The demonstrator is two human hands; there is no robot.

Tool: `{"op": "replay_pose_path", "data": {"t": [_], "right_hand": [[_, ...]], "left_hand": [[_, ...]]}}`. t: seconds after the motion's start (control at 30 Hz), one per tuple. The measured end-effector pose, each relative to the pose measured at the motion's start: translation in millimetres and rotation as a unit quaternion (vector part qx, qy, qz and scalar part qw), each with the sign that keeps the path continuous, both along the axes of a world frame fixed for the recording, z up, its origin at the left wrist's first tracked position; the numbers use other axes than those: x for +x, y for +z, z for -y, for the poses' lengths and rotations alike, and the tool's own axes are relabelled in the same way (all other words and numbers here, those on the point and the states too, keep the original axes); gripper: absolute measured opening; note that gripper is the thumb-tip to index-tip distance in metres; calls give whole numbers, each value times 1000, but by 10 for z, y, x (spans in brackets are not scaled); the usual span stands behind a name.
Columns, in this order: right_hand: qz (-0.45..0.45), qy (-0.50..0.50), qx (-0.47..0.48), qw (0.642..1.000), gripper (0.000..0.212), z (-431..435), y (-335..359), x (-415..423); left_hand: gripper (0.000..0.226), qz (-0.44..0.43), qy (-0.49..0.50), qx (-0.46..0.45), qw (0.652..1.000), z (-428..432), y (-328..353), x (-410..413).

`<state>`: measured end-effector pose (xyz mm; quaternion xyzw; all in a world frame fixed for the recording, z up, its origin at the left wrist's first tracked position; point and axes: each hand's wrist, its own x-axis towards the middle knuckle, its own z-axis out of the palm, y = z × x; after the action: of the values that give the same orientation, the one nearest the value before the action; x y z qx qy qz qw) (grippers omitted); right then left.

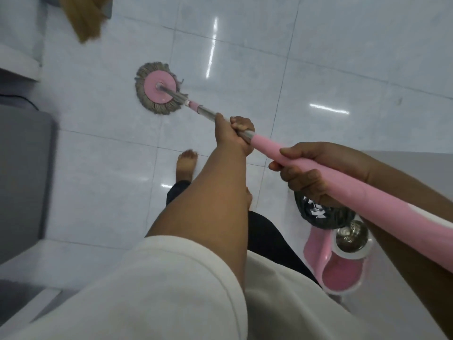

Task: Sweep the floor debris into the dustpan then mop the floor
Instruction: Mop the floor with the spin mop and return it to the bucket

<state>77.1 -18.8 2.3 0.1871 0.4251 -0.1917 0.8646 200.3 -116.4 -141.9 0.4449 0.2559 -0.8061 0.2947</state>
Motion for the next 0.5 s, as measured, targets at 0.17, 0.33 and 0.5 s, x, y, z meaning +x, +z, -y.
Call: {"op": "replay_pose_path", "data": {"t": [0.17, 0.33, 0.5], "right_hand": [[-24, -11, -35, 999, 22, 922, -325, 506], [-19, -27, -45, 998, 25, 1483, -524, 773], [-14, -53, -47, 997, 25, 1290, -505, 916]], "left_hand": [[47, 12, 1, -3, 1000, 1044, -262, 425], [51, 37, -18, -2, 999, 1677, -418, 669], [47, 35, -50, -18, 998, 1520, -397, 759]]}}
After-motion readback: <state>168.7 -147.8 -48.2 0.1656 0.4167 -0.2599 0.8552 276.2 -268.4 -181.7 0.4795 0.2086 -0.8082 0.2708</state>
